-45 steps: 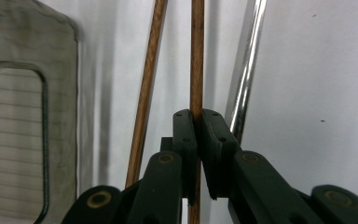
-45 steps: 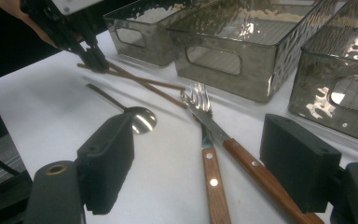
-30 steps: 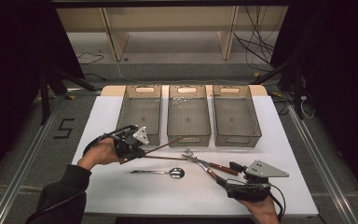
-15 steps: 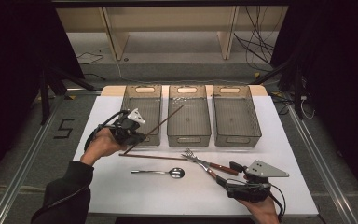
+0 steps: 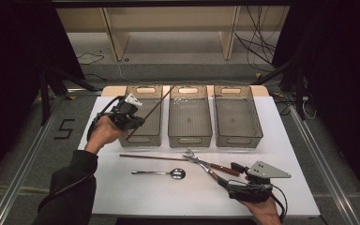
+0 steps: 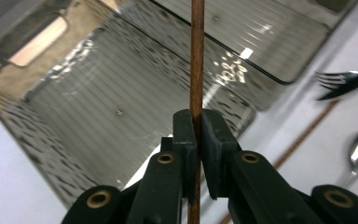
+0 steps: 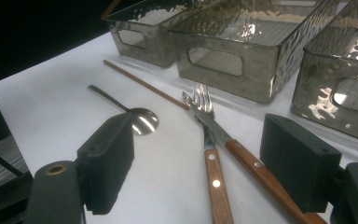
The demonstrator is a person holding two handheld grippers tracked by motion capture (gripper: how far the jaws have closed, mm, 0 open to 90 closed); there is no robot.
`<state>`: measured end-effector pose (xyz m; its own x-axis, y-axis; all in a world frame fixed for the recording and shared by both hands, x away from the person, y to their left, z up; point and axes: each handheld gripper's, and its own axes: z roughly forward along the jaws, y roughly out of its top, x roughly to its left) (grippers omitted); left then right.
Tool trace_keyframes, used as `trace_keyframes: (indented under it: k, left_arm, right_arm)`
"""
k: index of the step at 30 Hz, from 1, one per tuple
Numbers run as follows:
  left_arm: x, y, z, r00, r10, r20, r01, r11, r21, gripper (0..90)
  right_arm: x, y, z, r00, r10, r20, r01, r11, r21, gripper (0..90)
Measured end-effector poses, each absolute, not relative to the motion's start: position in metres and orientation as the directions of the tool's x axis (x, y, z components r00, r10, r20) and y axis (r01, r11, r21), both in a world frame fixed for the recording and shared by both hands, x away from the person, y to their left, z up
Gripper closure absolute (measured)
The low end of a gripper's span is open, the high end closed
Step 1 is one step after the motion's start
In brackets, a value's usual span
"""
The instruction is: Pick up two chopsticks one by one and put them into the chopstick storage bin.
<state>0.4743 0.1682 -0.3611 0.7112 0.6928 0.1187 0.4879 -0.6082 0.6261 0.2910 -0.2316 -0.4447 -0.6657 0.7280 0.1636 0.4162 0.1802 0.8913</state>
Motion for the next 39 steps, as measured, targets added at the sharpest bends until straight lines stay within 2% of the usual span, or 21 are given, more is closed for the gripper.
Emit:
trace_keyframes:
  k: [14, 34, 39]
  left_arm:
    - [0.506, 0.173, -0.367, 0.627, 0.765, 0.145, 0.529, -0.555, 0.643, 84.2]
    - [0.515, 0.187, -0.394, 0.573, 0.816, 0.068, 0.614, -0.483, 0.625, 83.9]
    - [0.517, 0.185, -0.400, 0.570, 0.817, 0.086, 0.628, -0.501, 0.595, 83.5]
  right_arm:
    - [0.291, -0.232, -0.445, -0.668, 0.725, 0.166, 0.416, 0.180, 0.891, 26.7]
    - [0.292, -0.231, -0.446, -0.667, 0.724, 0.173, 0.424, 0.178, 0.888, 26.7]
    - [0.291, -0.230, -0.446, -0.670, 0.723, 0.169, 0.420, 0.182, 0.889, 26.7]
